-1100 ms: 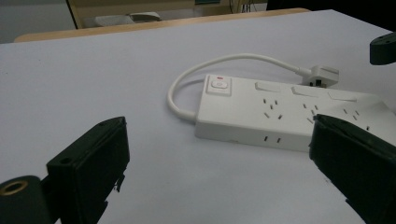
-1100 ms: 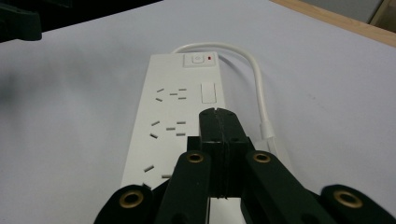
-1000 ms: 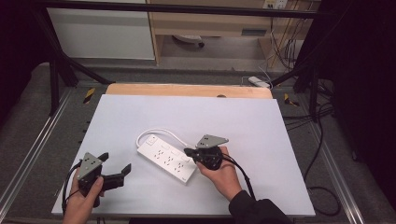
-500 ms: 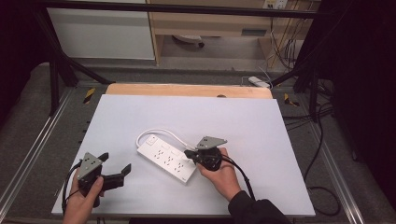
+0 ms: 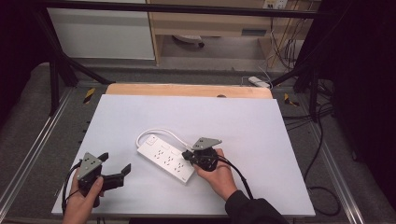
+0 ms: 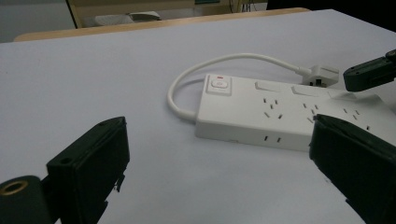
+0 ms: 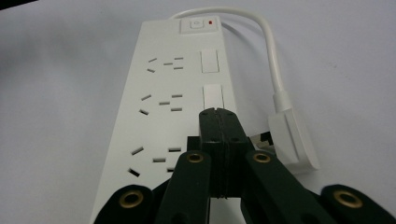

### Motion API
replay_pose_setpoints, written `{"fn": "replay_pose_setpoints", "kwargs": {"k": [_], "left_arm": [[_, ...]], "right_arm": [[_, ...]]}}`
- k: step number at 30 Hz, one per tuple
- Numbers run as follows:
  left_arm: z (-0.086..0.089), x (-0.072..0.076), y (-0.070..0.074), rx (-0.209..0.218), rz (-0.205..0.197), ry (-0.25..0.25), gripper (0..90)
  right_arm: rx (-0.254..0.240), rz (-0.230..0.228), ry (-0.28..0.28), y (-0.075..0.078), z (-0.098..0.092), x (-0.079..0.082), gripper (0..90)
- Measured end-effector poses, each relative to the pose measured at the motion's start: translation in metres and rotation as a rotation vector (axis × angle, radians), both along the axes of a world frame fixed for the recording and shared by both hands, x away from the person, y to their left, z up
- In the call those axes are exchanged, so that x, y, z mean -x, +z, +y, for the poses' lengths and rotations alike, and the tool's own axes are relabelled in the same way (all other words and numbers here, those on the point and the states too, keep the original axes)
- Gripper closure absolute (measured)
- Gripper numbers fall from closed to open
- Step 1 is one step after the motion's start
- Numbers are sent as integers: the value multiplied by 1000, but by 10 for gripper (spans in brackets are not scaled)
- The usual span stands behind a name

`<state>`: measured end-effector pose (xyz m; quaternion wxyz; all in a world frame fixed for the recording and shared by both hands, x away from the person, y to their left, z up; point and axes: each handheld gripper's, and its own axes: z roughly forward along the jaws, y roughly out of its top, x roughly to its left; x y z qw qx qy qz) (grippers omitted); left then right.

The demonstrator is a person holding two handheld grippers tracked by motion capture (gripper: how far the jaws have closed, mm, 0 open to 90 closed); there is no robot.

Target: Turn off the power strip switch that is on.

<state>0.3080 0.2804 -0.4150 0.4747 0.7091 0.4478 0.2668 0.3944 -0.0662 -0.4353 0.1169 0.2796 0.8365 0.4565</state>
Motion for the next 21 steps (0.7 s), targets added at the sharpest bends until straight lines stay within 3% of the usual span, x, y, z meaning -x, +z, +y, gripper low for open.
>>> {"fn": "replay_pose_setpoints", "kwargs": {"k": [12,21], "left_arm": [[0,0,0,-2,0,-1,48],[0,0,0,-3,1,-1,48]], "right_arm": [[25,4,-7,-6,-6,3,900],[16,0,-10,-7,-7,3,900]]}}
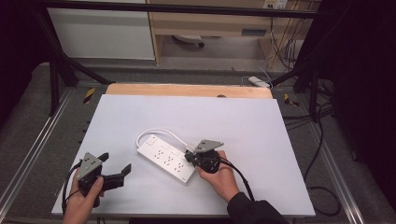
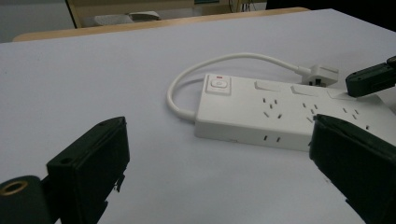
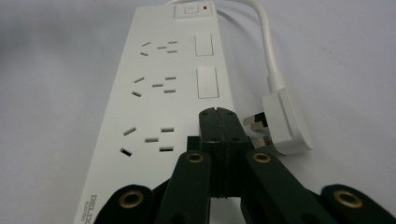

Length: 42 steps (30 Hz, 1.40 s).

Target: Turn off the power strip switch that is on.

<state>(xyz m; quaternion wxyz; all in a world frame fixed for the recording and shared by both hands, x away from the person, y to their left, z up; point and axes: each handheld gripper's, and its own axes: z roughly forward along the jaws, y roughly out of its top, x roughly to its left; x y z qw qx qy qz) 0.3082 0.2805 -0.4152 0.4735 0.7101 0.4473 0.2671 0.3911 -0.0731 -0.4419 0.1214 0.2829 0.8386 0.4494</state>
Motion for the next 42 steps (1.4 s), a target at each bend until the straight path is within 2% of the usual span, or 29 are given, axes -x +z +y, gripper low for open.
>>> {"fn": "replay_pose_setpoints", "kwargs": {"k": [25,30,36,42], "left_arm": [[0,0,-1,-10,5,6,49],[0,0,-1,-11,6,5,49],[0,0,-1,-11,6,7,48],[0,0,-1,-15,6,7,49]], "right_arm": [[-31,-27,-1,-5,1,2,900],[-56,-33,-5,-8,0,3,900],[-55,-46,2,-9,-1,4,900],[-79,-50,-3,-11,-3,4,900]]}}
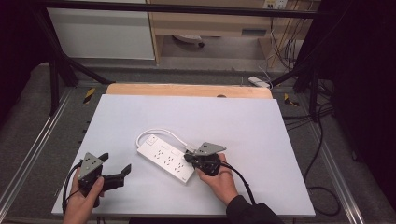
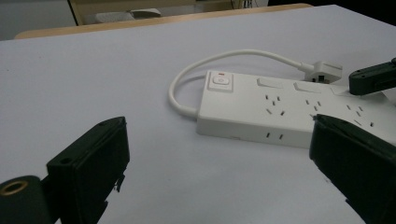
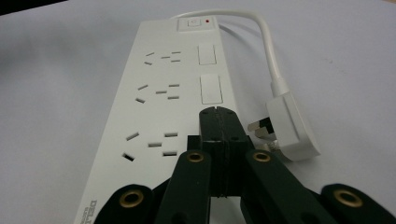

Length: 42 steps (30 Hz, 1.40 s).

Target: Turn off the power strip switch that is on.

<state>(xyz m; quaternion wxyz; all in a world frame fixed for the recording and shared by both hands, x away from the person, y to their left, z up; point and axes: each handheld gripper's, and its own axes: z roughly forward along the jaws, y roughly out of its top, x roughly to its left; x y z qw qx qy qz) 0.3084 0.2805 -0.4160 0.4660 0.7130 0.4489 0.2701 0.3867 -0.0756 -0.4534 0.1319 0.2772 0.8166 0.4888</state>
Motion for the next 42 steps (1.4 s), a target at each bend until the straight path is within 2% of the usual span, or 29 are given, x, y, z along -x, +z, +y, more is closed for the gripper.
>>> {"fn": "replay_pose_setpoints", "kwargs": {"k": [2,8,11,16,21,30,34,39,42], "left_arm": [[0,0,0,3,4,-2,49],[0,0,-1,0,5,4,48],[0,1,1,7,-10,7,49],[1,0,-1,12,-3,21,48],[2,0,-2,14,1,28,49],[2,0,-2,17,3,29,49],[2,0,-2,17,3,27,48],[0,0,-3,17,6,21,48],[0,-1,-3,14,6,18,49]], "right_arm": [[-8,0,-2,-1,0,0,900],[22,-3,5,0,-3,2,900],[22,-8,1,1,-4,4,900],[-46,-15,-3,3,-3,3,900],[-46,-9,-2,4,-4,2,900],[-82,-9,-24,15,-9,2,898],[-88,0,-46,19,-14,1,767],[-90,8,-89,25,-17,-2,547],[-77,6,-123,29,-19,-3,354]]}}
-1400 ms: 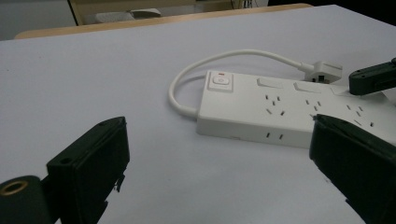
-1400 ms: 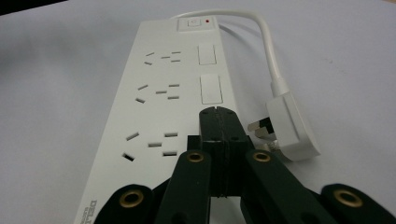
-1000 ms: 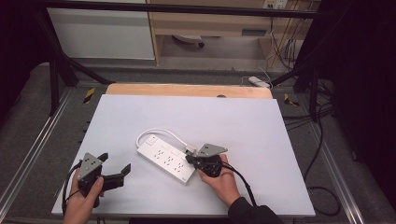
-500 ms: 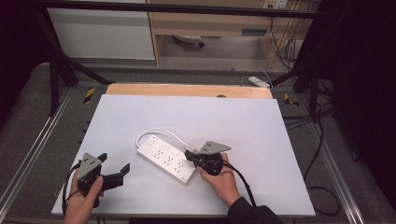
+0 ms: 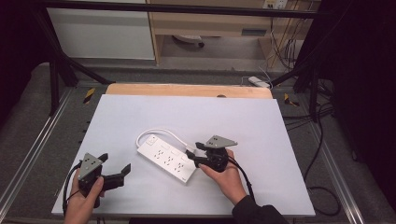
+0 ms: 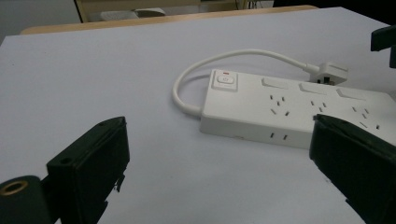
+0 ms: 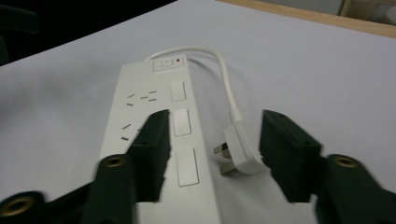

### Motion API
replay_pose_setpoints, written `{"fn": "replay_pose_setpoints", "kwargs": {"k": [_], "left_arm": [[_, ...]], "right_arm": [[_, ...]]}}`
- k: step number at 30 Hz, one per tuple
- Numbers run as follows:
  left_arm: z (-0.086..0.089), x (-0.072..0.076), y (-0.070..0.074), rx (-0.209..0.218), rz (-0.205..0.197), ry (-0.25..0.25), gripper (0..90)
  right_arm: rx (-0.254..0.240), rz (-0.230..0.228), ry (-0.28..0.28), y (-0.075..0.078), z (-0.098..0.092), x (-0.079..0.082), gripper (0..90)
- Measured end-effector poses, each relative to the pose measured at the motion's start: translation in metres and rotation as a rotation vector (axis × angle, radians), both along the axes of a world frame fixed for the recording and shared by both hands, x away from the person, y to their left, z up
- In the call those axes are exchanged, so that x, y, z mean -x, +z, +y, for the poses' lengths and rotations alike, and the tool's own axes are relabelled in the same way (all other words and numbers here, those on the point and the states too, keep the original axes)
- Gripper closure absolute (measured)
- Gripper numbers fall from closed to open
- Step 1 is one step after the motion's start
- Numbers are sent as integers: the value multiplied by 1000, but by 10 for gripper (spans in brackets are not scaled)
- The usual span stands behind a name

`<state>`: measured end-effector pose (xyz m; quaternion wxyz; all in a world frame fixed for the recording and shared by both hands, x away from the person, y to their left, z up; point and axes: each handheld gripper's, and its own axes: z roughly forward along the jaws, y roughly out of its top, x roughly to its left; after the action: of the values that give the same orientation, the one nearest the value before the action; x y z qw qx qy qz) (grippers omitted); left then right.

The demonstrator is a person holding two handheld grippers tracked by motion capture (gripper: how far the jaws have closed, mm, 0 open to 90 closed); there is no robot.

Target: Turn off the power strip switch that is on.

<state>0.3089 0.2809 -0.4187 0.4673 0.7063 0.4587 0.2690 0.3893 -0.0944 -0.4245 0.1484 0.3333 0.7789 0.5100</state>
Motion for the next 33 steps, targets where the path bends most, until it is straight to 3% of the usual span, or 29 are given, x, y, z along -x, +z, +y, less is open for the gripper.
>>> {"fn": "replay_pose_setpoints", "kwargs": {"k": [4,9,11,13,17,33], "left_arm": [[0,0,0,6,-2,0,48],[-1,0,0,6,-1,-1,48],[0,0,0,5,0,0,49],[0,-1,0,4,0,-1,48],[0,0,0,5,0,-3,48],[1,-1,1,12,1,2,48]], "right_arm": [[2,-12,-34,6,-4,0,183],[21,-41,-85,12,-8,0,74],[22,-73,-104,13,-11,1,70],[9,-78,-113,15,-13,0,64],[24,-54,-92,17,-18,-1,46],[-4,-89,-148,35,-52,-2,25]]}}
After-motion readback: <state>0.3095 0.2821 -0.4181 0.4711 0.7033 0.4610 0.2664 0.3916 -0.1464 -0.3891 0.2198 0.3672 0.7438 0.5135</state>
